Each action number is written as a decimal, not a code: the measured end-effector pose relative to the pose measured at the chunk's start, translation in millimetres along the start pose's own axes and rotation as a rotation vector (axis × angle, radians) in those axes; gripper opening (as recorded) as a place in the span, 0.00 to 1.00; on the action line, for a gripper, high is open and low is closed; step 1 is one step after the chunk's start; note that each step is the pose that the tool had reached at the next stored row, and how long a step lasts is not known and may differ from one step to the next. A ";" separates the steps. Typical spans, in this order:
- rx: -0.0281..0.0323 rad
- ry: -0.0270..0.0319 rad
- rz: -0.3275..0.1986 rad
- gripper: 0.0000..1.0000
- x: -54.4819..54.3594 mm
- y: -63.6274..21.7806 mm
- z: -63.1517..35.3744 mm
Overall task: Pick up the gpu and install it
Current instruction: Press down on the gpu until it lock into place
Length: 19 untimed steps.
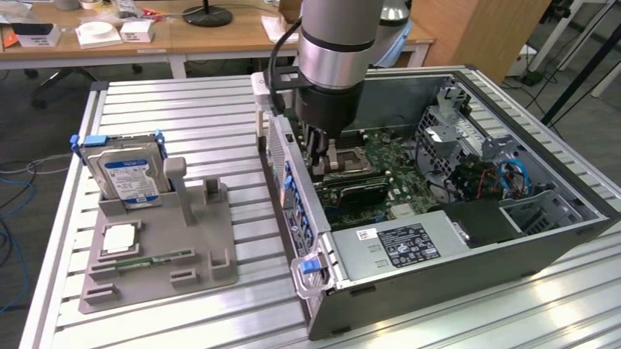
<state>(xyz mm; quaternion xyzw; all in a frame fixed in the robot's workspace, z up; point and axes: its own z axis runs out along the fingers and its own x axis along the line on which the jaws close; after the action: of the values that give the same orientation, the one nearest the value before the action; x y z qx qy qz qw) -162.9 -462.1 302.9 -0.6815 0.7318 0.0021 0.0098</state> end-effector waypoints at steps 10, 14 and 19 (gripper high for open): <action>-0.0413 0.0014 0.004 0.11 0.3 -1.1 7.4; -0.0382 -0.0096 0.005 0.11 -1.3 -10.6 10.6; -0.0412 -0.0229 0.004 0.11 -2.2 -32.4 8.6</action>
<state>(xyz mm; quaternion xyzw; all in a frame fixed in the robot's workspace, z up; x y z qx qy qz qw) -130.3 -462.1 294.6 -0.6800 0.7328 0.0251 0.0041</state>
